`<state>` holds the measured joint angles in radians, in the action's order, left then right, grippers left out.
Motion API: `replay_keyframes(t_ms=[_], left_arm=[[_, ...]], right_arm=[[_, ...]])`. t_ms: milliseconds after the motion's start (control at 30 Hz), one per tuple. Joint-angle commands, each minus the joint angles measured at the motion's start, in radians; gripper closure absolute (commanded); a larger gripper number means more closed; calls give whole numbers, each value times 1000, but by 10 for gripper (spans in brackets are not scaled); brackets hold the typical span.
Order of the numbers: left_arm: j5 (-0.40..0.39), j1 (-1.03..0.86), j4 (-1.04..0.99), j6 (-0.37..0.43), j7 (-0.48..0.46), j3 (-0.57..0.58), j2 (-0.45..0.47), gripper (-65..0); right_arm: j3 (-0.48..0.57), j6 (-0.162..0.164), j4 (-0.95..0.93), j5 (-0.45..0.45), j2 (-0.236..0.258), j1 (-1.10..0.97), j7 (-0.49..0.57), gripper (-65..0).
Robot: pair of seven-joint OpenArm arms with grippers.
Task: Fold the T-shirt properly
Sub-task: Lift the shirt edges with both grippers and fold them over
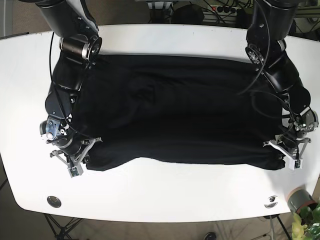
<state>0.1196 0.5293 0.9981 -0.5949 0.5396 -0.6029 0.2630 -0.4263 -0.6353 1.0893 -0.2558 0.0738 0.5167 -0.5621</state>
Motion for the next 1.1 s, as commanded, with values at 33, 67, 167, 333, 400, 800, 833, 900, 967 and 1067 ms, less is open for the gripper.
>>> replay_keyframes(t_ms=[33,67,167,333,400,800,833,900,967,1067], left_arm=[[-10,-1,80,3,-9,-2,8,0],[-10,-15,95,3,-9,-2,8,0],[-11,-56,133,-23,-9,-5,8,0],[-11,-127,201,-73,-5,-56,3,0],[-11,-146,219,-81,15,-71,0,0],[-11,-289,295,-103,52,-125,-6,0],[-11,-298,299,-103,52,-125,-6,0],[-11,-338,315,-103,53,-125,-6,0],[-11,-367,325,-103,53,-125,-6,0],[-11,-401,327,-103,53,-117,-6,0]], right_arm=[[2,-44,194,17,5,-37,-60,-22],[1,-53,242,17,5,-59,-85,-22],[1,-63,372,17,4,-119,-158,-22],[1,-63,542,19,1,-220,-226,-22],[-3,-63,593,19,-7,-252,-252,-22],[-4,-63,862,17,-76,-504,-335,-22],[-4,-63,871,17,-81,-517,-335,-22],[-4,-63,886,17,-99,-559,-335,-22],[-4,-63,888,17,-104,-585,-335,-24],[-4,-63,888,17,-110,-613,-335,-25]])
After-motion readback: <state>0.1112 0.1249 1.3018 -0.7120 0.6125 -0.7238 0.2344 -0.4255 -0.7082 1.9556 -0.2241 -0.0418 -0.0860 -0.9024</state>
